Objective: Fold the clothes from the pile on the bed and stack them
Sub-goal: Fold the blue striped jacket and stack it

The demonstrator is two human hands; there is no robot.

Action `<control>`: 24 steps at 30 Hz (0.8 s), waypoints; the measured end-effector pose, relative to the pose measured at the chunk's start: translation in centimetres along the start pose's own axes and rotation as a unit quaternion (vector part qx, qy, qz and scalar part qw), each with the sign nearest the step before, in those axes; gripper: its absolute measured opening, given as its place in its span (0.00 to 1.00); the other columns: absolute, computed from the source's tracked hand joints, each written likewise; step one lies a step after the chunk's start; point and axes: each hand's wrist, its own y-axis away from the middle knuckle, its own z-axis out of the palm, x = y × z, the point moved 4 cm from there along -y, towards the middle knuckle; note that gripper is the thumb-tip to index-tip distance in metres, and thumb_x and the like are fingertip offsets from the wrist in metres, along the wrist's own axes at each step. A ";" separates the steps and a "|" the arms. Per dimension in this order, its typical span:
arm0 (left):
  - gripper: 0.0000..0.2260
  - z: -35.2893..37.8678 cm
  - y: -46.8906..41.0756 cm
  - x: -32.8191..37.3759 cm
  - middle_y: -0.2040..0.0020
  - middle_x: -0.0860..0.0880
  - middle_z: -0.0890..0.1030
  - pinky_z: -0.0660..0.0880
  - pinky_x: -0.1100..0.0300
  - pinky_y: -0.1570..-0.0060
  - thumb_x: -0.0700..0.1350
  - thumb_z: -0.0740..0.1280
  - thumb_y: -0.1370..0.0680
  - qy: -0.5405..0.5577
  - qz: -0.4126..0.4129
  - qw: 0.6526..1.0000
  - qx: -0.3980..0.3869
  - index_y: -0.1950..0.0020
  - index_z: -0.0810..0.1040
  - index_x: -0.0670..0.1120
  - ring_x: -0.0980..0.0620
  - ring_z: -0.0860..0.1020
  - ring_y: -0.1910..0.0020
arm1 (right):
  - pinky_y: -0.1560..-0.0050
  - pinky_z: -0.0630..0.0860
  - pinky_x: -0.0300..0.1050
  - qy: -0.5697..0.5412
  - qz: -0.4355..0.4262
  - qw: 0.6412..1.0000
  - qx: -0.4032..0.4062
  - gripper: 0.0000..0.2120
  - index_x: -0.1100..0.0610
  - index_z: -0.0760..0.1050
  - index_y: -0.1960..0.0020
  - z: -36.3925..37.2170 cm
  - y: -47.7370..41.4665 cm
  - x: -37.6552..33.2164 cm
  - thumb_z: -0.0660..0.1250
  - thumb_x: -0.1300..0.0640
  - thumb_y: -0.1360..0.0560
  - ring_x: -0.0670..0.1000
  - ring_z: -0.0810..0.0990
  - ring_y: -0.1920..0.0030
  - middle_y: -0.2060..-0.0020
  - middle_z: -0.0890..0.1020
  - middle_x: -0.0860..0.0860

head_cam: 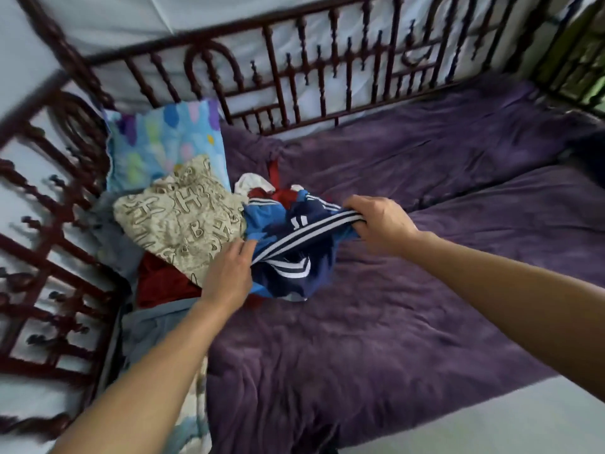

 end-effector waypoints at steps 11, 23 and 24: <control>0.09 -18.5 -4.7 6.8 0.56 0.38 0.80 0.70 0.53 0.57 0.34 0.60 0.24 0.237 -0.129 0.929 0.255 0.51 0.80 0.37 0.42 0.77 0.56 | 0.74 0.70 0.42 -0.123 0.040 0.979 0.155 0.07 0.52 0.78 0.50 -19.4 1.6 -3.8 0.64 0.58 0.25 0.50 0.76 0.69 0.65 0.80 0.52; 0.11 -30.9 -11.0 8.0 0.58 0.42 0.82 0.73 0.60 0.57 0.35 0.75 0.30 0.259 0.038 0.961 0.089 0.49 0.80 0.43 0.50 0.78 0.62 | 0.68 0.70 0.37 -0.182 0.076 0.933 0.302 0.04 0.53 0.82 0.58 -30.6 2.6 -5.6 0.68 0.58 0.30 0.45 0.75 0.67 0.67 0.81 0.51; 0.11 -31.8 -11.8 7.2 0.58 0.42 0.82 0.71 0.59 0.56 0.36 0.75 0.31 0.196 0.031 0.971 0.133 0.51 0.81 0.44 0.48 0.78 0.60 | 0.66 0.72 0.40 -0.203 0.073 0.925 0.311 0.04 0.53 0.82 0.57 -31.1 2.2 -6.3 0.69 0.58 0.30 0.46 0.76 0.65 0.65 0.82 0.51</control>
